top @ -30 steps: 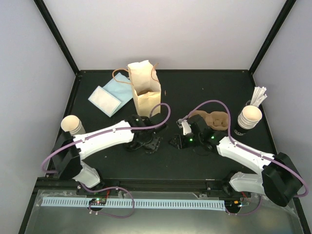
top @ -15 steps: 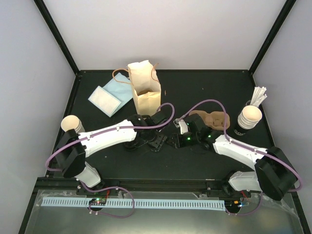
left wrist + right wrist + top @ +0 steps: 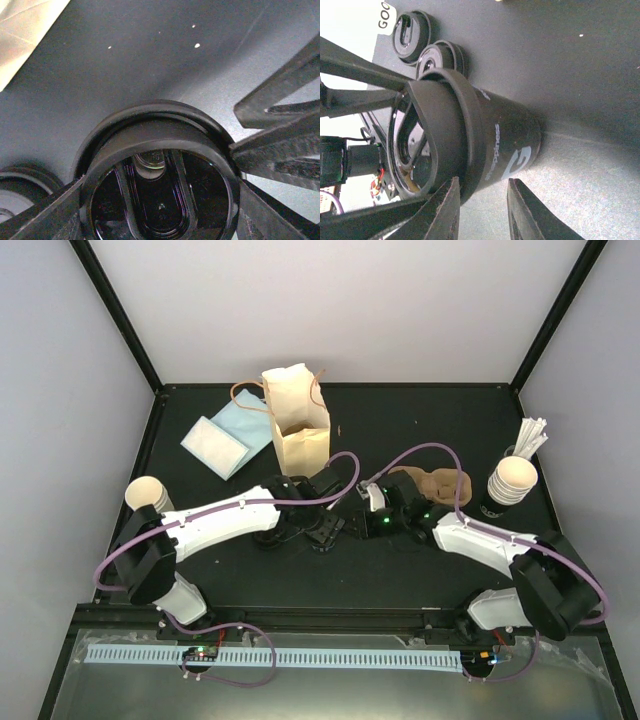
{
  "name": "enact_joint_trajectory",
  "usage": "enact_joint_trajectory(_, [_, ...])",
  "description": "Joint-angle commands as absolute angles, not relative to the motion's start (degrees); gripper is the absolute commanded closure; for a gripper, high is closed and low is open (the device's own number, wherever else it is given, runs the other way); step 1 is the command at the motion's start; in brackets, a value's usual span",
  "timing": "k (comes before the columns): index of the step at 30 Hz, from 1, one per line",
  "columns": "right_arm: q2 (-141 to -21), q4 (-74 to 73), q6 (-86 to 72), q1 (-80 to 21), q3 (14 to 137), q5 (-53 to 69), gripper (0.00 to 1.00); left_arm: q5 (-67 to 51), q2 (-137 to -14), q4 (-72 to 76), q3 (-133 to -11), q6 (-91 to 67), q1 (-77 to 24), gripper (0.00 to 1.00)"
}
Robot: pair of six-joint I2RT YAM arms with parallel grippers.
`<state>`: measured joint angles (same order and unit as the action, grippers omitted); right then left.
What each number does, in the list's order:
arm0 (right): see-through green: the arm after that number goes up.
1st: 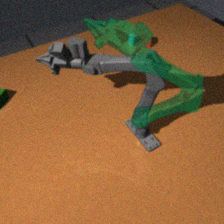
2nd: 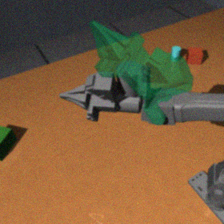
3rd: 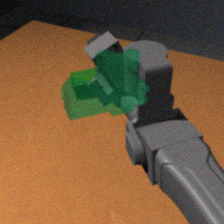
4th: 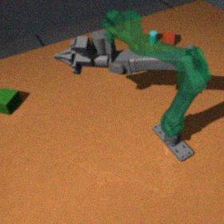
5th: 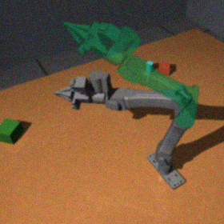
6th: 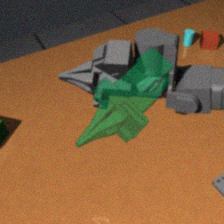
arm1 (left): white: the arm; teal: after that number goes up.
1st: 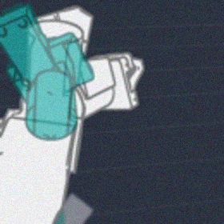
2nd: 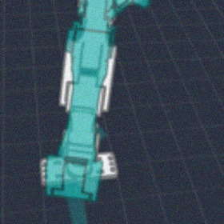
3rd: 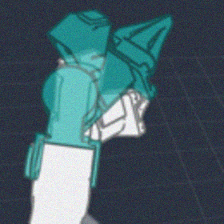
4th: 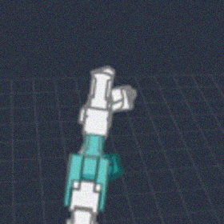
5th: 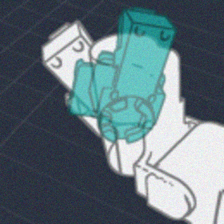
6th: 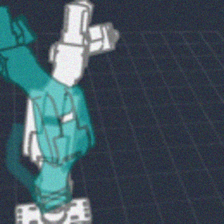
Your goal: Pack the takeout coffee
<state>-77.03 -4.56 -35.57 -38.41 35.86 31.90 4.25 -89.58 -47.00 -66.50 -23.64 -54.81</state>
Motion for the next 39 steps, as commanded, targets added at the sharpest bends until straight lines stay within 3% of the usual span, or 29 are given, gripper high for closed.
enact_joint_trajectory(1, [-77.2, -0.92, -36.63, -36.88, 35.48, 33.83, 0.7, -0.56, -91.98, -47.3, -63.28, -22.25, -55.02, 0.31])
enact_joint_trajectory(28, [-93.82, -2.99, -33.19, -36.59, 32.42, 34.08, 0.81, -3.39, -94.12, -43.75, -59.49, -21.58, -55.02, 0.34])
enact_joint_trajectory(36, [-83.05, -7.36, -31.79, -36.85, 33.9, 32.21, 0.81, -2.47, -91.55, -44.29, -60.28, -22.34, -55.02, 0.33])
enact_joint_trajectory(39, [-80.85, -9.57, -30.96, -36.82, 36.26, 31.96, 0.82, -1.96, -90.27, -44.46, -61.68, -22.68, -55.02, 0.28])
